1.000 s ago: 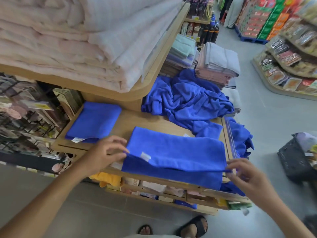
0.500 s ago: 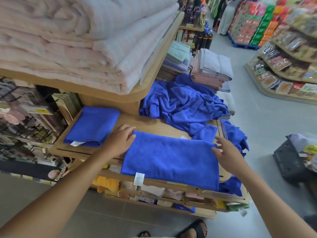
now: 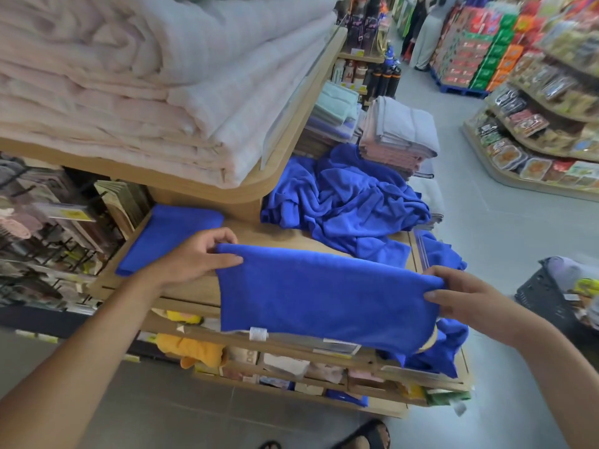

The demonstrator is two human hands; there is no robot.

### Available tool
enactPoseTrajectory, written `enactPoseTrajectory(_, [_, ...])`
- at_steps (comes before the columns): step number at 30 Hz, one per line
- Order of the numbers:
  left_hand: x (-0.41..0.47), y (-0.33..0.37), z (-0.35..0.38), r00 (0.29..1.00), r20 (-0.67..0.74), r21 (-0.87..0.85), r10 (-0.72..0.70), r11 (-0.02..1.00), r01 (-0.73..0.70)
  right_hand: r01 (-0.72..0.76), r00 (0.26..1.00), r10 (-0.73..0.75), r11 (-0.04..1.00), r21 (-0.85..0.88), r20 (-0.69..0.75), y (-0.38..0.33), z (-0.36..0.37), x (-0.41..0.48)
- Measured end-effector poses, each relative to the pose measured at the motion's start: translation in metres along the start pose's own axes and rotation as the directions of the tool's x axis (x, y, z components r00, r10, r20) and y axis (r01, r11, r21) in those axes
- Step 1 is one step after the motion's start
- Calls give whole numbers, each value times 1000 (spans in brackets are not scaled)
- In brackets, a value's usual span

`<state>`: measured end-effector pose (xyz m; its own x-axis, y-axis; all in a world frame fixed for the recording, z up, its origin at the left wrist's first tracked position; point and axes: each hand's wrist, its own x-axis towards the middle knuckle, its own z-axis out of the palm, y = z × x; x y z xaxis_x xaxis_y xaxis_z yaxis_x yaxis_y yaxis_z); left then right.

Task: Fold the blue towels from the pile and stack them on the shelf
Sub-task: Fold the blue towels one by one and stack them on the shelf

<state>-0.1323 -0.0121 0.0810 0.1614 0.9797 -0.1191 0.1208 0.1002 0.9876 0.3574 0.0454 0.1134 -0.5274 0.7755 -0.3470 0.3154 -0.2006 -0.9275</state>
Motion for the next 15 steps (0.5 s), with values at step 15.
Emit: enactPoseTrajectory(15, [37, -71, 22, 873, -306, -108, -380, 925, 364, -198, 821, 179, 980, 24, -543, 65, 46, 86])
